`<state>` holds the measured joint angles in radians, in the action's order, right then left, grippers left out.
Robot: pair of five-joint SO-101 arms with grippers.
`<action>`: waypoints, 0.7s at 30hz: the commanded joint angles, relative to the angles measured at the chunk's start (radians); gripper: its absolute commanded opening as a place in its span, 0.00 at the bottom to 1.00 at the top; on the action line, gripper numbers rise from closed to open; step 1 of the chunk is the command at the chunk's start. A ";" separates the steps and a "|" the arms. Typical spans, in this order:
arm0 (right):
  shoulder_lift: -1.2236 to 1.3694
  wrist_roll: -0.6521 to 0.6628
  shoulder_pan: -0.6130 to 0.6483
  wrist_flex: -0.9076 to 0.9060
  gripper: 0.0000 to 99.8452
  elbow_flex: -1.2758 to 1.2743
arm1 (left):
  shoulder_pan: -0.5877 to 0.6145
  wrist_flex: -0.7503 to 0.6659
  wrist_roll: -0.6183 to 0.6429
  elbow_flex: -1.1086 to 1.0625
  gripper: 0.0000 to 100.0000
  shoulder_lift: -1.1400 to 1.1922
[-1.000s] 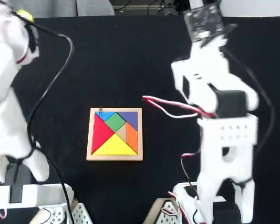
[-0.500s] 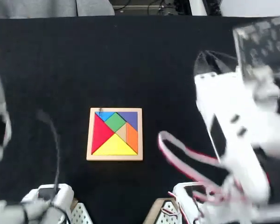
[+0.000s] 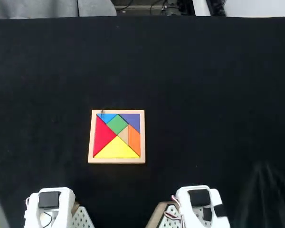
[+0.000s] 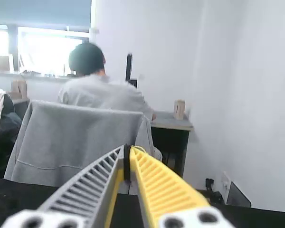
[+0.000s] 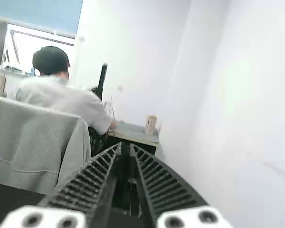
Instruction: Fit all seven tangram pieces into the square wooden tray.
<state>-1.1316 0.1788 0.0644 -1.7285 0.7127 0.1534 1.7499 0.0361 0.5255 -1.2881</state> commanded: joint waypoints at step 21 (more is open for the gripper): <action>-0.762 0.009 -0.038 -0.014 0.01 -0.750 | 0.016 -0.109 0.005 -0.624 0.03 -0.537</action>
<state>-1.8082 0.1788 0.0568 -1.7269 -0.0652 0.1688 1.6579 0.0330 -0.0852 -1.8236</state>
